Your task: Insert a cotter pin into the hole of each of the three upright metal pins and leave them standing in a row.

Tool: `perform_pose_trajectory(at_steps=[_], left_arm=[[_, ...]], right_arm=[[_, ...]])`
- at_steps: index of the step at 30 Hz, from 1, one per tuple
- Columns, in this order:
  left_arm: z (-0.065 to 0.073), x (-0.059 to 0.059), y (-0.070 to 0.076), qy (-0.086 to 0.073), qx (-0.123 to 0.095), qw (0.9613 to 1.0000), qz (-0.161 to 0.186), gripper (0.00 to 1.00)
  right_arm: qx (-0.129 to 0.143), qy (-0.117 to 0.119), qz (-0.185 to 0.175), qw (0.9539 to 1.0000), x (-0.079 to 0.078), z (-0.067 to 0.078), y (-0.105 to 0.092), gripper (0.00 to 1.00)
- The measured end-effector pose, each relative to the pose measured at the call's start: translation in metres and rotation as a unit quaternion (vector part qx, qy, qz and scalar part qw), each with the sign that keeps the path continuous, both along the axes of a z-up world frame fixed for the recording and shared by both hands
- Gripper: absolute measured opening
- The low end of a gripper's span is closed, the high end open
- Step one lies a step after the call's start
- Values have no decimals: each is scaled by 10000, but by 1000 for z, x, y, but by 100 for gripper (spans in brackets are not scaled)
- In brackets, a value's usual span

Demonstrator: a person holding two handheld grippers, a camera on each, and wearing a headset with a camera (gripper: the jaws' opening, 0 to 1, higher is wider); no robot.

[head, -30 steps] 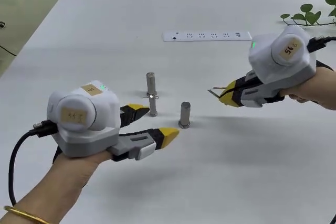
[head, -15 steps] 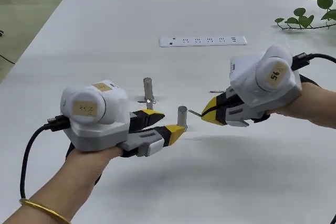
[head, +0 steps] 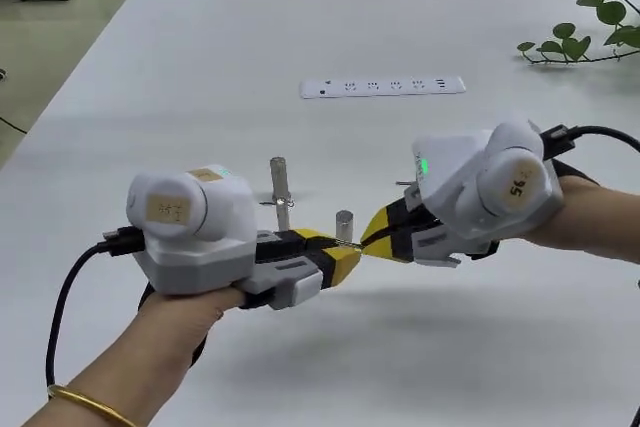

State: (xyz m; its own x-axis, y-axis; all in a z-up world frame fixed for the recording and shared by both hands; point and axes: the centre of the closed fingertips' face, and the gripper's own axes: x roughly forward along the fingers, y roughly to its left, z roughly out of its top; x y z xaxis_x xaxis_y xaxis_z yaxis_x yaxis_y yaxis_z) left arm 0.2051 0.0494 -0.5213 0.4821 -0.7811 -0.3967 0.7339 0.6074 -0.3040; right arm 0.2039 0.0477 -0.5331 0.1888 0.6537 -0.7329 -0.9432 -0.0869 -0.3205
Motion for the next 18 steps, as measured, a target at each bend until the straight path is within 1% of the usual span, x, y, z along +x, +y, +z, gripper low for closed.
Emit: perform_pose_trajectory(at_steps=[3, 5, 7, 10, 11, 13, 18], left_arm=[[1, -1, -2, 56, -70, 10000, -7, 8], [1, -1, -2, 78, -81, 9999, 1, 7], [0, -1, -1, 105, -89, 9999, 19, 6], [0, -1, -1, 154, -117, 9998, 32, 6], [0, -2, -1, 216, -145, 9997, 42, 6], [0, -2, -1, 273, -183, 9994, 55, 5], [-2, -3, -1, 339, -163, 9993, 66, 3]], right_arm=[[16, -22, 62, 10000, -2, 1, 2, 0], [-23, -166, 146, 9998, -2, 3, 3, 0], [-44, -252, 160, 9995, -2, 4, 3, 0], [-48, -287, 183, 9994, -3, 5, 3, 0], [-63, -313, 205, 9993, -3, 5, 3, 0], [-102, -349, 232, 9991, -4, 5, 3, 0], [-146, -395, 308, 9986, -6, 4, 4, 0]])
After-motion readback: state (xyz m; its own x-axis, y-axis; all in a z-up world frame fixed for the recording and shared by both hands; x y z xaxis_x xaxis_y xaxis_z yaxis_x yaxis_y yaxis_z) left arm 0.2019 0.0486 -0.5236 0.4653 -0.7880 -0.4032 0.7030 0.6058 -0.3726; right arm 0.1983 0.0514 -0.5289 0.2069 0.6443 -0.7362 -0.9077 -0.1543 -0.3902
